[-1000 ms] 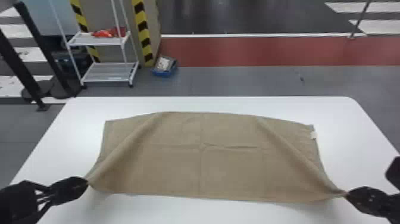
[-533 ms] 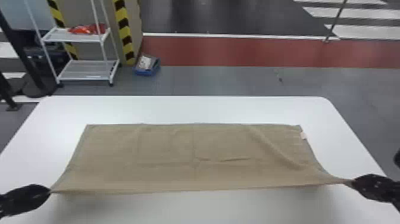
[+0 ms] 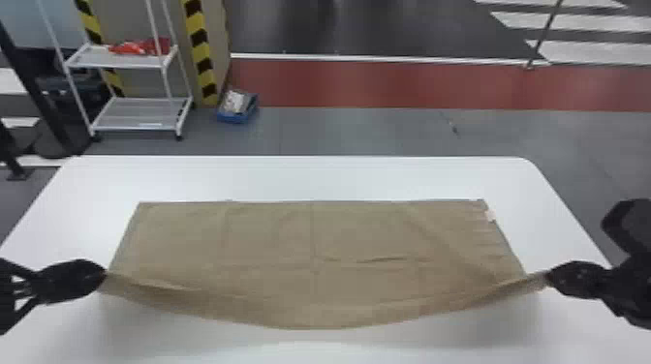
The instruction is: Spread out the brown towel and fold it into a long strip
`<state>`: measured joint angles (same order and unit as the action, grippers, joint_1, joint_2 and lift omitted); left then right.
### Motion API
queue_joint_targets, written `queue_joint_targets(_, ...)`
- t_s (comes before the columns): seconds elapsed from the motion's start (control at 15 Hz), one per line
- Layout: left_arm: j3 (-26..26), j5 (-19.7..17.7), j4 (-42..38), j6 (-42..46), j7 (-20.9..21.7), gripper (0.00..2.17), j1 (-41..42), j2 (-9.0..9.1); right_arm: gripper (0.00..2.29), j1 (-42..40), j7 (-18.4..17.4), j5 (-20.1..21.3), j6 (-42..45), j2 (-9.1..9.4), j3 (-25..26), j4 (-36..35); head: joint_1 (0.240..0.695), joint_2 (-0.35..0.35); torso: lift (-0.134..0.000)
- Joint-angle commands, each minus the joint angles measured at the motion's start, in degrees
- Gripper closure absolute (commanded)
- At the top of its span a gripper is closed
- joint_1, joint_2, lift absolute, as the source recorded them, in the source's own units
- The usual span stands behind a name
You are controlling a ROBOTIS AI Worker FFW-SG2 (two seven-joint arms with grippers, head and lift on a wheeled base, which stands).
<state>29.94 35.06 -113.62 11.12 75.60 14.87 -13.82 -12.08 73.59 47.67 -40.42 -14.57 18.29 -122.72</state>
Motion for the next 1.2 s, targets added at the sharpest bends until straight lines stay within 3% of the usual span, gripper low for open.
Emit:
queue_joint_targets(0.0,-2.5,3.8,4.6,-1.1,0.6,2.14,-7.6,0.02,1.51,5.7,0.9,0.3,-2.4,-0.02,-1.6,4.0,0.695,-0.054,-0.123)
queue_joint_targets(0.4,-11.8,14.4,20.3,-4.4,0.5,2.14,-23.3,-2.00,1.51,15.2,0.3,3.8,-2.1,-1.96,-8.1,16.3,0.695,-0.041,-0.123)
queue_joint_targets(0.8,-16.1,16.9,33.3,-5.5,-1.2,2.14,-32.9,-3.41,1.51,22.1,-1.5,5.0,-0.3,-2.31,-12.0,25.7,0.695,-0.032,-0.123)
queue_joint_targets(1.13,-16.3,16.8,35.7,-5.5,-3.2,2.14,-33.8,-4.29,1.51,22.5,-3.1,5.4,2.5,-2.22,-11.4,26.8,0.695,-0.021,-0.123)
